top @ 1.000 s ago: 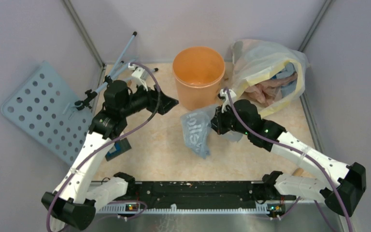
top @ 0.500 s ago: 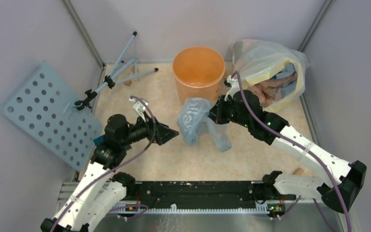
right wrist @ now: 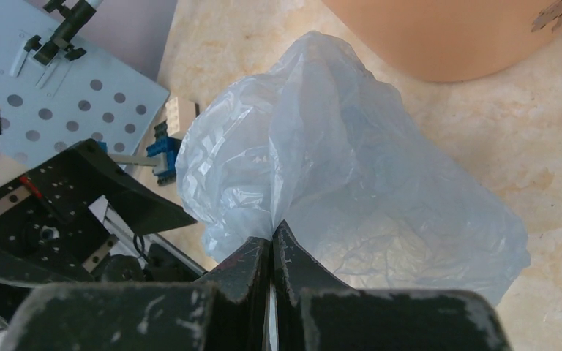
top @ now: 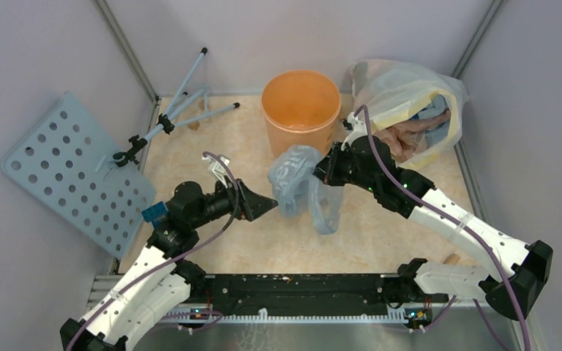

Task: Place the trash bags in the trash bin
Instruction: Unfold the trash bag at the center of the board.

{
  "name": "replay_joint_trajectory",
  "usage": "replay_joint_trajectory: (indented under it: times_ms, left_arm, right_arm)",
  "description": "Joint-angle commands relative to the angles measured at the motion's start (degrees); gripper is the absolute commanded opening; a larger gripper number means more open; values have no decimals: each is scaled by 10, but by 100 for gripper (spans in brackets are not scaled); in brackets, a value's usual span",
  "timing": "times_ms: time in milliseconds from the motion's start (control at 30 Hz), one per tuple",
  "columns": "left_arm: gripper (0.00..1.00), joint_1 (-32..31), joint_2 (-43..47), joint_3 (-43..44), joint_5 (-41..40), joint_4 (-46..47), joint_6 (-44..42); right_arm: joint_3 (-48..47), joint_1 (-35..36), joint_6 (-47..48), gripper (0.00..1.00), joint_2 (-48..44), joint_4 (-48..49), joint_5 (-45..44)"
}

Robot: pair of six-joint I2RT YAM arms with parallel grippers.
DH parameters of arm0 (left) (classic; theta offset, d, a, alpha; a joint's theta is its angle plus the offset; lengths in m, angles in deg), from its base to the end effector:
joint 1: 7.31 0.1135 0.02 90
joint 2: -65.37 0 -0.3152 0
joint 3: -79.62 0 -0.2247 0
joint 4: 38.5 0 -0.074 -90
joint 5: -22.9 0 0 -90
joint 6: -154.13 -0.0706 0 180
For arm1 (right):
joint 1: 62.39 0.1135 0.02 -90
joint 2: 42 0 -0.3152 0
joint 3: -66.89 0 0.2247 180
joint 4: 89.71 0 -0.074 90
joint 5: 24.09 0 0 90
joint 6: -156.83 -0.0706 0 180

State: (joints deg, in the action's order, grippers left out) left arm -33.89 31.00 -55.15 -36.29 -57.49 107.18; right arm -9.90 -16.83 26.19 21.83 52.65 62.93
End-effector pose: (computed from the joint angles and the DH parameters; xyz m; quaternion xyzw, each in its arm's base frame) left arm 0.0856 -0.0833 0.3147 0.0679 0.7457 -0.5254 0.4040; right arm 0.1645 0.1626 0.3864 -0.0221 0.8414 0.3526 0.4089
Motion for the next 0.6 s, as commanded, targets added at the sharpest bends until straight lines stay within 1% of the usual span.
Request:
replay_joint_trajectory:
  times_ms: [0, 67, 167, 200, 267, 300, 367, 400, 433, 467, 500, 567]
  left_arm:
    - [99, -72, -33, -1, -96, 74, -7]
    - [99, -126, -57, 4, -147, 85, -19]
    - [97, -174, -102, 21, -208, 88, -59]
    - [95, -183, -115, 30, -229, 78, -75]
    - [85, -190, -139, 47, -263, 52, -107]
    - [79, -190, -145, 52, -280, 41, -121]
    - [60, -189, -149, 55, -301, 21, -151]
    - [42, -189, -150, 55, -327, 16, -161]
    - [18, -189, -149, 56, -337, 7, -172]
    - [3, -188, -148, 60, -343, -4, -182]
    - [0, -188, -147, 63, -346, -17, -190]
    - [0, -188, -143, 69, -334, -32, -209]
  right_arm:
    - [-13, -2, -23, 0, 4, 27, -8]
    - [-8, -2, -25, 0, 3, 31, -9]
    - [4, -2, -35, 0, -4, 44, -8]
    - [8, -2, -37, 0, -9, 47, -8]
    - [12, -2, -40, 0, -14, 46, -10]
    - [11, -2, -37, 0, -14, 41, -13]
    - [9, -2, -30, 0, -17, 19, -30]
    - [9, -2, -22, 0, -21, 14, -43]
    - [10, -2, -10, 0, -24, 5, -59]
    - [10, -2, 6, 0, -29, -4, -75]
    - [10, -2, 24, 0, -33, -19, -97]
    - [12, -2, 56, 0, -44, -42, -147]
